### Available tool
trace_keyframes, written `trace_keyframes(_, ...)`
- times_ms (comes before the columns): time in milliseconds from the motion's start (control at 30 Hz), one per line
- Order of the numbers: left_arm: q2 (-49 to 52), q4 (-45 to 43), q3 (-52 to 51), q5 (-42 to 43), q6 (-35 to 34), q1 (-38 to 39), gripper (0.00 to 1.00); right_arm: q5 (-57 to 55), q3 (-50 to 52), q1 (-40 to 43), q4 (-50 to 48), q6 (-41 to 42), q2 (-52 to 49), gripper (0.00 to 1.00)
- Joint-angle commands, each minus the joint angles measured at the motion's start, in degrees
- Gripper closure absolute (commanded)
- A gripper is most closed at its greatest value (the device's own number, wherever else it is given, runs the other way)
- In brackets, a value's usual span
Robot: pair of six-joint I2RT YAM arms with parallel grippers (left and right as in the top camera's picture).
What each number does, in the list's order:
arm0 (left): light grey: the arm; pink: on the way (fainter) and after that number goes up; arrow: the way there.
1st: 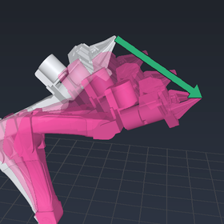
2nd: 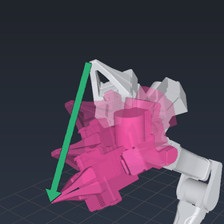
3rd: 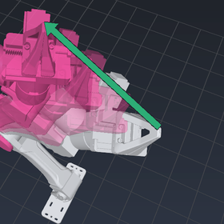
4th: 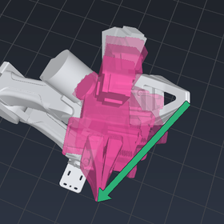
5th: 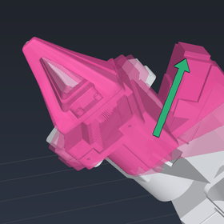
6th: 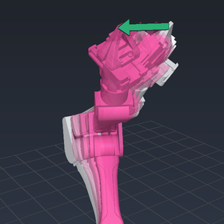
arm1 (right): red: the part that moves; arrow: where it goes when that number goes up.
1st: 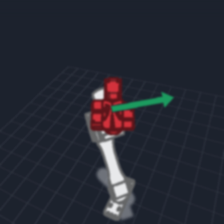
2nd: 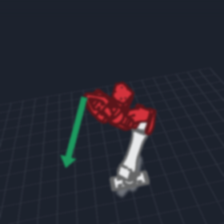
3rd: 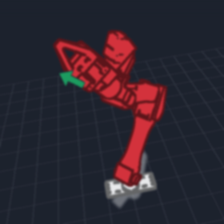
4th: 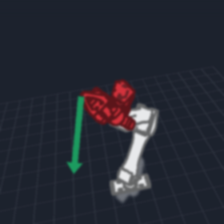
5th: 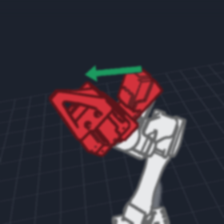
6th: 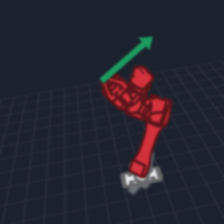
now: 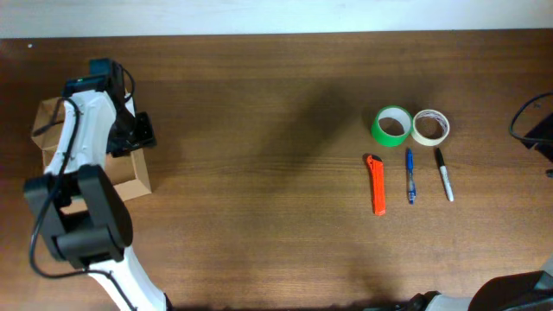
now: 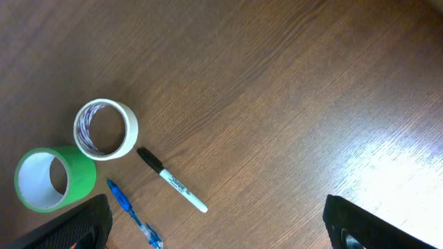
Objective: Pack container
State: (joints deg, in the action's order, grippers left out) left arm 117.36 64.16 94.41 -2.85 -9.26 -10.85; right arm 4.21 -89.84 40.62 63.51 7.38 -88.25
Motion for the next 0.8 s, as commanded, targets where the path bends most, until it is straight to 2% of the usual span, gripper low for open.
trace_keyframes(0,1.8,-0.9,1.0,-0.4,-0.2,-0.2,0.79,0.7,-1.1,-0.1,0.2,0.4,-0.3,0.01)
trace_keyframes(67,2.5,-1.0,1.0,-0.4,-0.2,-0.2,0.98,0.7,-1.1,-0.1,0.2,0.4,-0.3,0.01)
trace_keyframes(233,2.3,-0.7,1.2,-0.4,-0.2,0.8,0.98,0.7,-1.1,-0.1,0.2,0.4,-0.3,0.01)
trace_keyframes(367,0.5,1.6,4.5,-0.4,-0.2,4.9,0.98,0.7,-1.1,-0.1,0.2,0.5,-0.3,0.01)
trace_keyframes(500,0.0,8.1,16.3,-0.4,-0.7,11.2,0.98,0.8,-1.1,-0.1,0.1,0.7,-0.3,0.01)
trace_keyframes(600,0.0,11.5,27.3,-0.5,-4.2,16.3,0.99,0.8,-1.1,-0.1,0.2,0.7,-0.3,0.01)
trace_keyframes(767,0.0,11.9,41.9,-0.2,-6.2,24.6,0.98,0.8,-1.1,-0.1,0.2,2.9,-0.3,0.01)
